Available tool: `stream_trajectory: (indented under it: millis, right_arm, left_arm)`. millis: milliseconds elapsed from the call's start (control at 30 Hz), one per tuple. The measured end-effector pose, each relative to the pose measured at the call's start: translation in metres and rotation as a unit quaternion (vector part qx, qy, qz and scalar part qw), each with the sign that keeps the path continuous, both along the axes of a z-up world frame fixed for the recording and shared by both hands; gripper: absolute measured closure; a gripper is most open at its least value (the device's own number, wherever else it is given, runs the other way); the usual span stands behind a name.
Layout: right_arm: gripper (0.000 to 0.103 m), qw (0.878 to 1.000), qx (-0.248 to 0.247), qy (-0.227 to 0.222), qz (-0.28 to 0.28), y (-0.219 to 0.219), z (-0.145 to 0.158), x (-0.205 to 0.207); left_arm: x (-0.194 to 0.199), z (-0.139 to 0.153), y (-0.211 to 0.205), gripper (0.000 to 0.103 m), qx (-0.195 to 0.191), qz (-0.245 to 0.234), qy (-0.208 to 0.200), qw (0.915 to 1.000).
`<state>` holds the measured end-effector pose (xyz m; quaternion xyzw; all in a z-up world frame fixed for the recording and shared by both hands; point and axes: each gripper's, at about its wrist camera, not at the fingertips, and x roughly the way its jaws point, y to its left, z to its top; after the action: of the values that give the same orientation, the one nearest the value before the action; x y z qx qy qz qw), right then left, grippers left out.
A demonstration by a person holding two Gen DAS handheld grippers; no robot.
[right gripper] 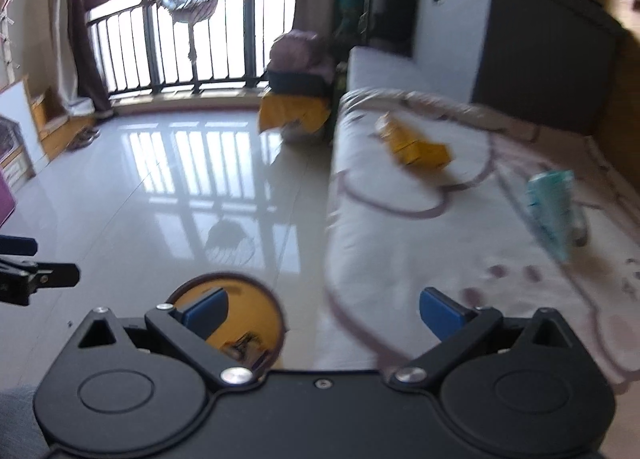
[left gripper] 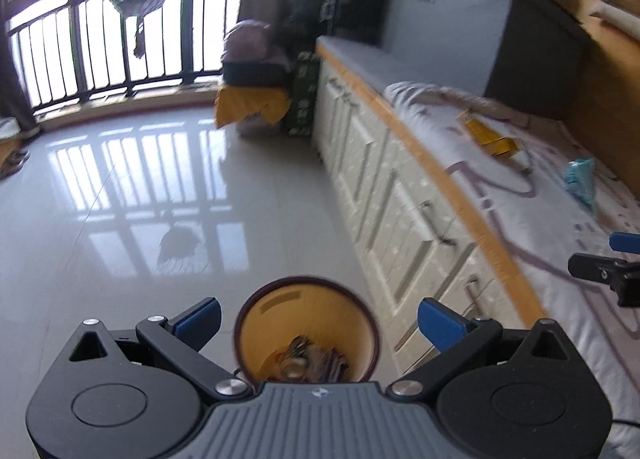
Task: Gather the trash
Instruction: 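Move both open tools back toward the bench, then grasp the yellow cigarette box with the left tool while the right tool grasps the teal wrapper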
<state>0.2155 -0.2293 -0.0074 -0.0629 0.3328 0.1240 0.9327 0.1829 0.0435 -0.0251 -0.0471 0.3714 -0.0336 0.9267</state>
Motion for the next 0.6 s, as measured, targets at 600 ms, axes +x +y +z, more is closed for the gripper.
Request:
stream_trajectory:
  millis: [600]
  right_arm:
    - [0.000,0.989,-0.014,-0.100,-0.112,-0.118,-0.009,0.040]
  left_arm:
    - [0.062,0.006,-0.124,0.000,-0.003,-0.093,-0.048,0.9945]
